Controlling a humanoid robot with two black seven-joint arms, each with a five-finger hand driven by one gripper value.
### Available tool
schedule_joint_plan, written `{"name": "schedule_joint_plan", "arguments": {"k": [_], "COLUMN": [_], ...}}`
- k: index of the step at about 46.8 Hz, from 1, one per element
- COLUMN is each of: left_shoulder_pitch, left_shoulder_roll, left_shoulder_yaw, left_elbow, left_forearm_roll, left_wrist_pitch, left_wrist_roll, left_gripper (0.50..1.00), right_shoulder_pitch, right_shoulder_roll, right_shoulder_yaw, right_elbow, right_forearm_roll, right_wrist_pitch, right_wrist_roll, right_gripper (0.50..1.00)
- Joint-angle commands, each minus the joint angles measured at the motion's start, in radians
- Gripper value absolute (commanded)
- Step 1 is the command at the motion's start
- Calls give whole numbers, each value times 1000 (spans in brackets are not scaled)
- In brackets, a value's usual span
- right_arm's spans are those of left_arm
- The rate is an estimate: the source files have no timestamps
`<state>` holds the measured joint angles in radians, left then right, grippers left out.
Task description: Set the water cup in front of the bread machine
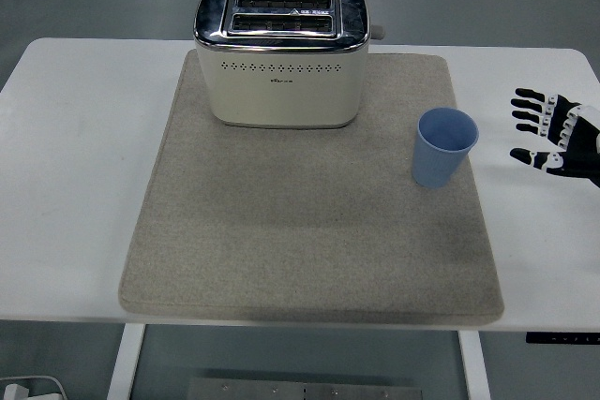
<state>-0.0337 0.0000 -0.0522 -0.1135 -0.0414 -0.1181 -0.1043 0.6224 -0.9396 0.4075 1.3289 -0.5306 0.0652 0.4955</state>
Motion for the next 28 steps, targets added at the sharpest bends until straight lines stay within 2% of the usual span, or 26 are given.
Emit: {"name": "schedule_joint_plan", "arguments": {"k": [1, 10, 28], "left_shoulder_pitch": [0, 0, 0], "left_shoulder_roll": [0, 0, 0], "left_shoulder_yaw": [0, 0, 0], "left_elbow": [0, 0, 0], "left_forearm_roll": [0, 0, 0], "left_wrist_pitch": [0, 0, 0], "left_wrist_roll": [0, 0, 0], "left_gripper": [1000, 1000, 1000], "right_shoulder_pitch": [-12, -24, -24], "right_shoulder_roll": [11, 67, 146], "right_shoulder_yaw": [-3, -7, -9], "right_elbow": [-2, -16, -74], "right_forearm_roll": [-52, -131, -132], "right_wrist_pitch": [-10, -73, -110], "right_wrist_roll": [0, -3, -28], "right_gripper": [913, 913, 913]}}
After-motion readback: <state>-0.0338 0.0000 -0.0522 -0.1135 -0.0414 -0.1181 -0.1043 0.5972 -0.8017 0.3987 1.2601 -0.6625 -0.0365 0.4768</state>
